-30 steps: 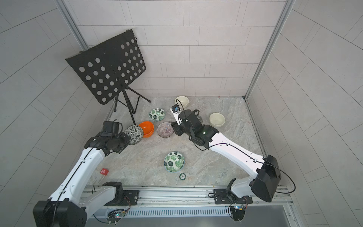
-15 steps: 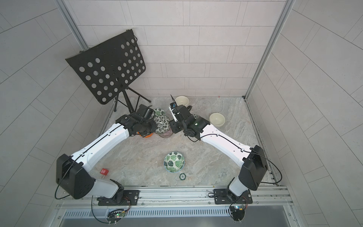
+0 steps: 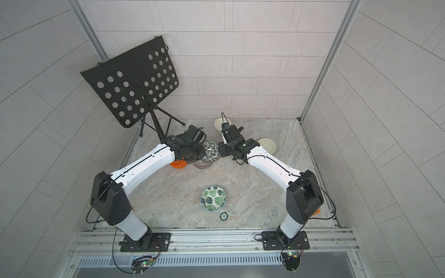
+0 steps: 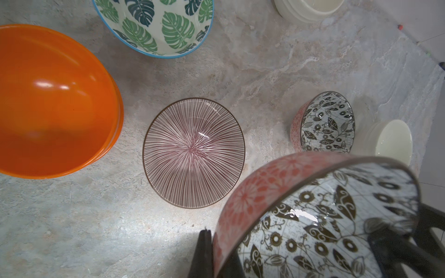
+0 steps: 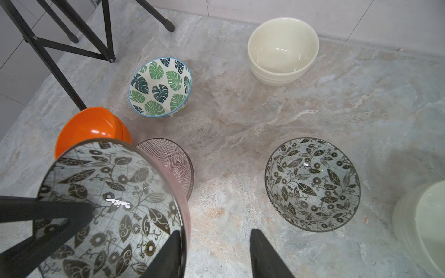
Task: Stack the bowls
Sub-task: Place the bowl on the bowl.
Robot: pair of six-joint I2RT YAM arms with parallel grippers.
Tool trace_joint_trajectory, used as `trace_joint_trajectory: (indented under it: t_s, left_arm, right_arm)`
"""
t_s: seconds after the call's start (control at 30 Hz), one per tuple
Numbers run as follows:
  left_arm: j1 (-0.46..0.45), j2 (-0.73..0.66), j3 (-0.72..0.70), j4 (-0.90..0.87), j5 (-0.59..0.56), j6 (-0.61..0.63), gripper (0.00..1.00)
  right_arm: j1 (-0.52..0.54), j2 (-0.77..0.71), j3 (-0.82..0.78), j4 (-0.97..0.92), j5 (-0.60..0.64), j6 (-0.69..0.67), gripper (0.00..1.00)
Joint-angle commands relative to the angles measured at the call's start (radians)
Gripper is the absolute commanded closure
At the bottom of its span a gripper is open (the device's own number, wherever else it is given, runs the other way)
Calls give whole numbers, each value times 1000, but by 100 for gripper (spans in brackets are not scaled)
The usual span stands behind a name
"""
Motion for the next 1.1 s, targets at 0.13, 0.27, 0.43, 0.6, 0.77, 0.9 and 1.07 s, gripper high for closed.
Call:
trace_joint_trajectory:
  t_s: [0.13,0.27,0.43,0.6,0.77,0.9,1.07]
  left_arm:
    - [-17,78,82,31,40,30,100]
    - [-18,106,103,40,42,33,100]
    - [-17,143,140,45,48,48,100]
    - [-18,166,166,56,59,53,76]
    - [-15,187,223,40,38,77,17]
    - [-10,174,267,29,30,87,9]
    - [2,136,254,18,-48,138,0]
  right_arm:
    - [-23,44,7,27,-36,4,68]
    - [-43,63,3,27,-71,9,87]
    - [-74,70,-15,41,-125,17,100]
    - [-112,50,-41,69,-174,40,100]
    - [-180,40,-57,95,-252,82,100]
    - [-238,40,-55,95,-266,92,100]
    - [-347,42,-53,81,-285,106,100]
